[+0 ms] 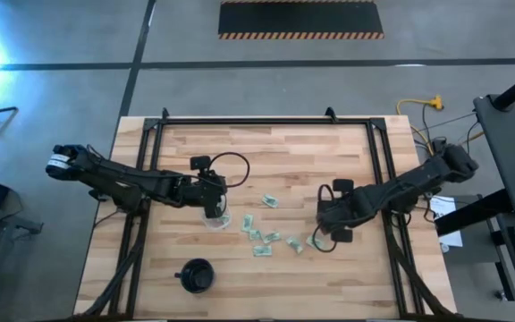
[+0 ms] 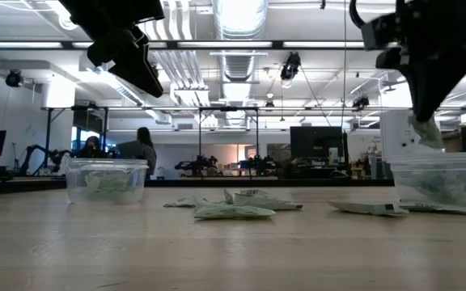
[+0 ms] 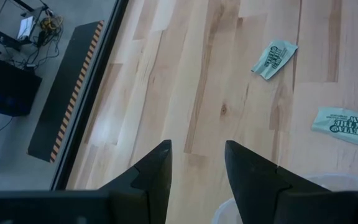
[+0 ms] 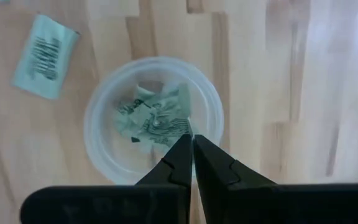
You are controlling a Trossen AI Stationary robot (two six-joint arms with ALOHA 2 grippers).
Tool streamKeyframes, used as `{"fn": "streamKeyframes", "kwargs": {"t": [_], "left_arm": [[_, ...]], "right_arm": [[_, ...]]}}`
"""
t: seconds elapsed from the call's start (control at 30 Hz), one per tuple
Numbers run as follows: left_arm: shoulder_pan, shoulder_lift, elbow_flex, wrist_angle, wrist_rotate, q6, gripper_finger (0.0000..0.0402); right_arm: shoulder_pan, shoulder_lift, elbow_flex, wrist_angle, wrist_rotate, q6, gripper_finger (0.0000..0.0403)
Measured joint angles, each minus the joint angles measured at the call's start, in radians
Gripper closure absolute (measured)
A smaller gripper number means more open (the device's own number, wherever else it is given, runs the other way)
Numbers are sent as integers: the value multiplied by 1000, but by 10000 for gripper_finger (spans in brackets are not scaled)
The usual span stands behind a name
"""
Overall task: Pick and place Stevia / Truvia into bins
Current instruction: Put the stevia packet into the round transparent container, then put the stevia packet into the oval transparent container
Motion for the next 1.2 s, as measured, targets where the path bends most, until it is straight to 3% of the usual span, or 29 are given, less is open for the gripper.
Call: {"fn": "streamKeyframes", "kwargs": {"t": [0.33,0.67,0.8,1.07,1.2], "left_arm": [[-1,0,0,1,-2,0,269],[0,2,0,5,10,-1,269],[0,23,-6,42,106,25,269],[0,111,13,240,369,216,269],[5,179,61,250,380,328,269]], "right_arm": [[-31,-33,-117,136,20,11,388],[-32,-49,-85,139,36,1,305],[-30,-95,-51,141,73,7,282],[16,-217,-48,275,279,-32,272],[28,-241,-72,411,377,-140,278]]}}
